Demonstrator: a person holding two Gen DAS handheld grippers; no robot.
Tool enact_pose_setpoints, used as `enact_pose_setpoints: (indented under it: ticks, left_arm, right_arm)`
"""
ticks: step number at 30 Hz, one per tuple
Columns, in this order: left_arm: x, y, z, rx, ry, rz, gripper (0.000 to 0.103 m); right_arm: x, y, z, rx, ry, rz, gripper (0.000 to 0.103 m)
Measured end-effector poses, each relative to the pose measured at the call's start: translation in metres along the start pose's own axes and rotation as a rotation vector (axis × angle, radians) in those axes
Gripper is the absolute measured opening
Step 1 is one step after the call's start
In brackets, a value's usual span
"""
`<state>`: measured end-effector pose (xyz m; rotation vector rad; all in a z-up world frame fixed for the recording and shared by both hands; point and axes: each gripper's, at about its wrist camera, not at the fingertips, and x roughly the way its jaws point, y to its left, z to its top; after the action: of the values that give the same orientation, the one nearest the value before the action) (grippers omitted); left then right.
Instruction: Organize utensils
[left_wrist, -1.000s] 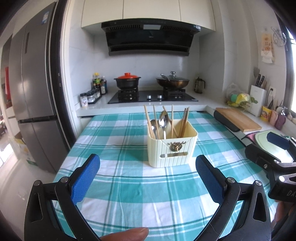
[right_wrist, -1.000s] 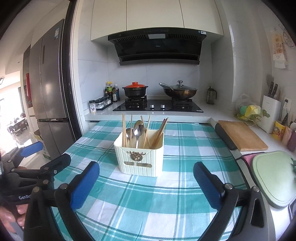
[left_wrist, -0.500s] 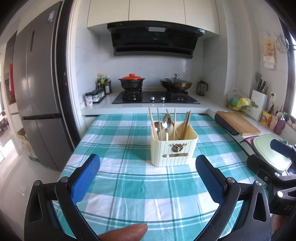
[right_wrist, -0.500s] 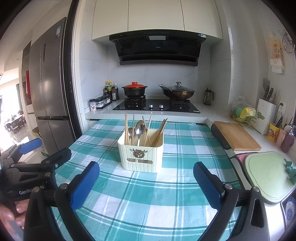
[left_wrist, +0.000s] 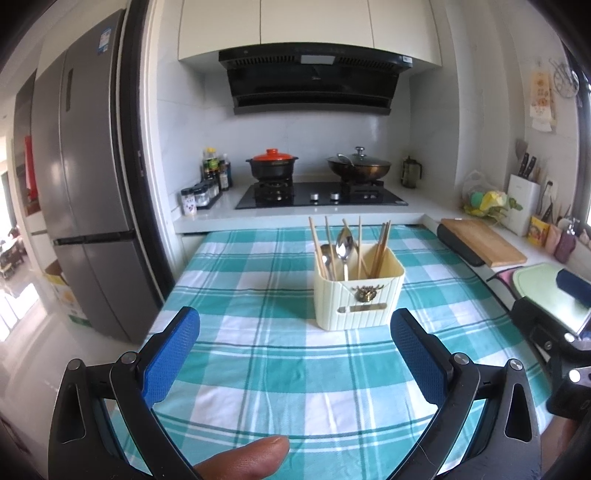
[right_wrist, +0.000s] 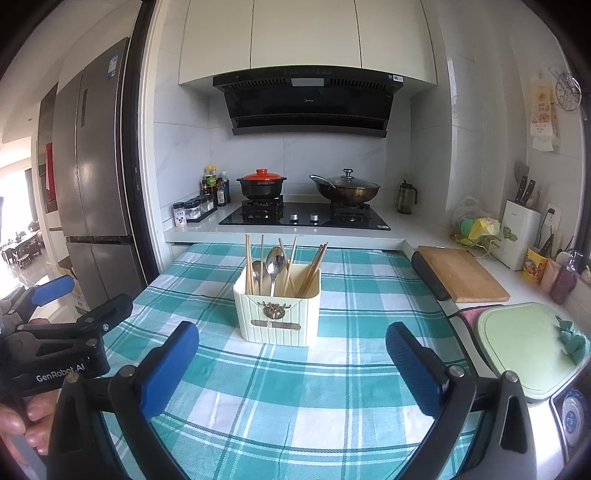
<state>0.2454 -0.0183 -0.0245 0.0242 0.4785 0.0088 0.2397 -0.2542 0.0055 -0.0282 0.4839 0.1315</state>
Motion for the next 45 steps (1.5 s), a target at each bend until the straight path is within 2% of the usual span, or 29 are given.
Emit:
enact_pose_setpoints:
  ticks: [45]
  left_arm:
    - [-0.033,0.001,0.012,-0.002,-0.052,0.006,0.103]
  right_arm:
    - [-0.028,0.003,0.015,-0.024,-0.058,-0.011,0.103]
